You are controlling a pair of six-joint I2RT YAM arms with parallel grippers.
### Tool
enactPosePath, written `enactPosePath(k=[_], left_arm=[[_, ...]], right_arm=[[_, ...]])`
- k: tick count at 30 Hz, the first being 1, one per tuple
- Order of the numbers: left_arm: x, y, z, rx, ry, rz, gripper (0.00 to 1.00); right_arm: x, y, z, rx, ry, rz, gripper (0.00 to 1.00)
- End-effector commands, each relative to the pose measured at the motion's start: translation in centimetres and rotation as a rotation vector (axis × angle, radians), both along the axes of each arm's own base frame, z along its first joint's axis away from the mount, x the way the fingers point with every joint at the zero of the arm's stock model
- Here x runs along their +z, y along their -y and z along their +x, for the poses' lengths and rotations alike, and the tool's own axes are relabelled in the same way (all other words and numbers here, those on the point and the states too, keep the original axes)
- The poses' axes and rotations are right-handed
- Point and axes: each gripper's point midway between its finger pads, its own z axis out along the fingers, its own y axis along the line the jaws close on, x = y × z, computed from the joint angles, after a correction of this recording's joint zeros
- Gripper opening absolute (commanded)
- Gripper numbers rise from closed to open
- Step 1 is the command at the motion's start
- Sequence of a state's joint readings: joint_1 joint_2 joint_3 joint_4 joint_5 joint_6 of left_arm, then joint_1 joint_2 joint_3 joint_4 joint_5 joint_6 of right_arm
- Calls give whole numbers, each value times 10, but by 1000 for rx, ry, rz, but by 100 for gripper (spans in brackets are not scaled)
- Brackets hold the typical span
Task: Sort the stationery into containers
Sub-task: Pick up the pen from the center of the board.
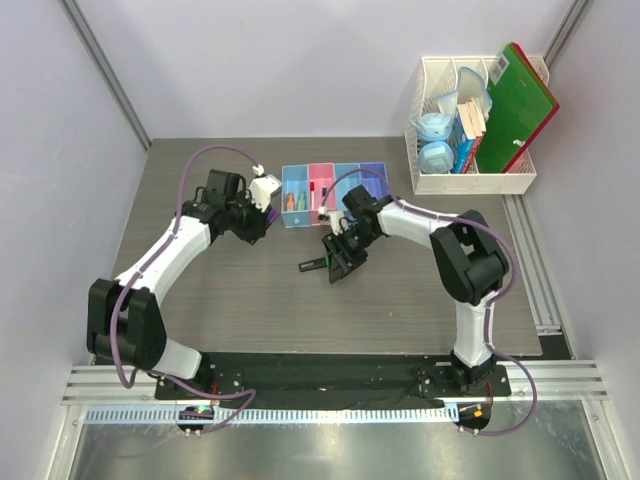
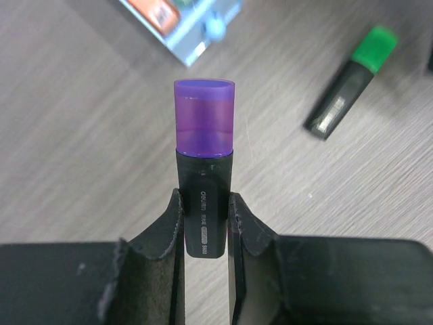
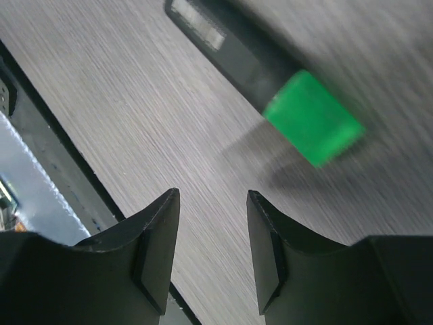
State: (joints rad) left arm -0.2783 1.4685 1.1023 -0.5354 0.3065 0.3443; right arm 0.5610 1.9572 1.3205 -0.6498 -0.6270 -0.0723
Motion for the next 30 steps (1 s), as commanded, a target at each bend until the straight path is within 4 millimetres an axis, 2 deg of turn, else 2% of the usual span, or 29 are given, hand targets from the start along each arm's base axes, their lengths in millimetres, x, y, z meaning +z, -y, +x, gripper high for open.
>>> enactPosePath(k=[1, 4, 8, 12, 18, 26, 30], left_arm=[[47, 10, 17, 2, 128, -79, 0], [49, 6, 15, 5, 138, -81, 0], [45, 1, 9, 11, 140, -77, 0], [39, -5, 5, 15, 133, -70, 0], [39, -12, 6, 24, 137, -76, 0], [37, -15, 5, 29, 133, -86, 0], [33, -17, 4, 31, 128, -84, 0]], right_arm=[[9, -27, -15, 77, -55, 36, 49], [-3, -32, -16, 87, -57, 10, 48], [-13, -28, 3, 47, 26, -48, 48], [-8, -26, 27, 0, 139, -87, 48], [-4, -19, 51, -63, 239, -154, 48], [-9, -14, 70, -122, 288, -210, 51], [-2, -28, 71, -127, 237, -135, 54]])
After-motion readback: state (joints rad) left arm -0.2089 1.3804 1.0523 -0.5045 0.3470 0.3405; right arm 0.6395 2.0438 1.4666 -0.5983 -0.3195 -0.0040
